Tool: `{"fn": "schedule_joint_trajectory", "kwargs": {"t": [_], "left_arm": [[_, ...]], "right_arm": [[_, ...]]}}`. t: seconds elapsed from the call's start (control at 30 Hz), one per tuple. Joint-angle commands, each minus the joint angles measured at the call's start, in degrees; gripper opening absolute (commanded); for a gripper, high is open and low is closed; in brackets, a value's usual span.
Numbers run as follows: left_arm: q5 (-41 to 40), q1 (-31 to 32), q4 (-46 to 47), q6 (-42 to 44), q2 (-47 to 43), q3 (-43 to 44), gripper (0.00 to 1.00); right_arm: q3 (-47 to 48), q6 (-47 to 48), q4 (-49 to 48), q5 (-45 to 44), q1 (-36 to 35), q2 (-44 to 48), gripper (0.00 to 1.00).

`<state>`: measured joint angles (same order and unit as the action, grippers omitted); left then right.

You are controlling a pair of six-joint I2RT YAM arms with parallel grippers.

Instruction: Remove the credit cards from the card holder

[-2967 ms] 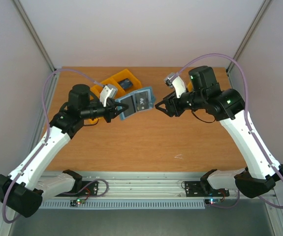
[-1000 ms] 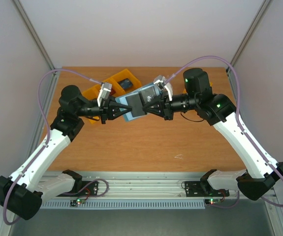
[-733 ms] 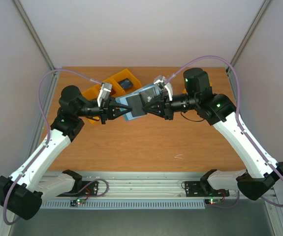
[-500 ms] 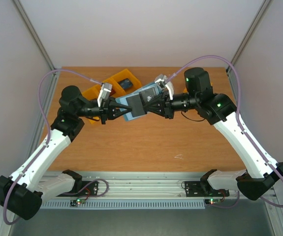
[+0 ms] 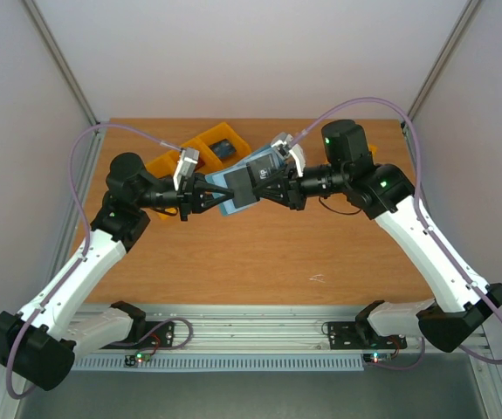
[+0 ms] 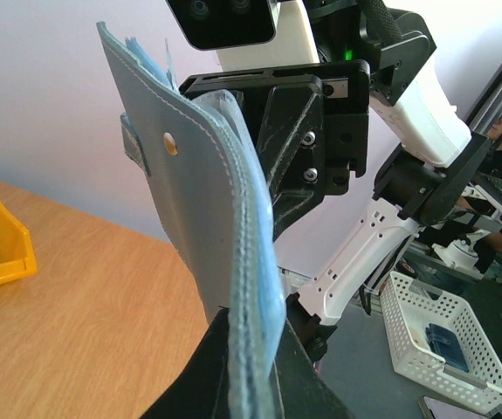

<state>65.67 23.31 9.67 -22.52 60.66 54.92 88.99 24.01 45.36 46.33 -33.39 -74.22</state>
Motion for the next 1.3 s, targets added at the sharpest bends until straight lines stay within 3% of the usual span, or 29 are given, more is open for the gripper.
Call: {"fn": "schedule_joint_trajectory", "kwargs": {"t": [0.0, 0.27, 0.4, 0.57, 0.87, 0.97, 1.27], "left_arm": [[2.2, 0.3, 5.1, 0.2, -0.7, 0.1, 0.0], [2.2, 0.2, 5.4, -0.2, -0.5, -0.2, 0.0], [1.9, 0.2, 4.8, -0.1, -0.8, -0.4, 0.0], [1.6, 0.2, 3.9, 0.0, -1.2, -0.8, 0.12], [1.7, 0.2, 3.4, -0.2, -1.3, -1.0, 0.14], [1.7, 0.2, 3.3, -0.1, -1.3, -1.0, 0.01], [1.8, 0.2, 1.4, 2.0, -1.6, -0.7, 0.0]], "right_arm": [[0.7, 0.3, -2.7, 1.1, -0.5, -1.2, 0.08], [0.5, -1.1, -6.6, 6.2, -0.9, -1.5, 0.07], [-0.3, -0.7, -8.0, 7.2, -0.6, -0.3, 0.01], [-2.0, -1.0, -7.6, 5.8, 1.2, 1.2, 0.01], [-1.8, 0.7, -3.9, 3.8, 2.7, 3.7, 0.01], [-1.2, 1.6, -1.7, 3.5, 3.2, 3.8, 0.01], [0.2, 5.3, 4.6, 1.1, 6.4, 5.0, 0.01]]}}
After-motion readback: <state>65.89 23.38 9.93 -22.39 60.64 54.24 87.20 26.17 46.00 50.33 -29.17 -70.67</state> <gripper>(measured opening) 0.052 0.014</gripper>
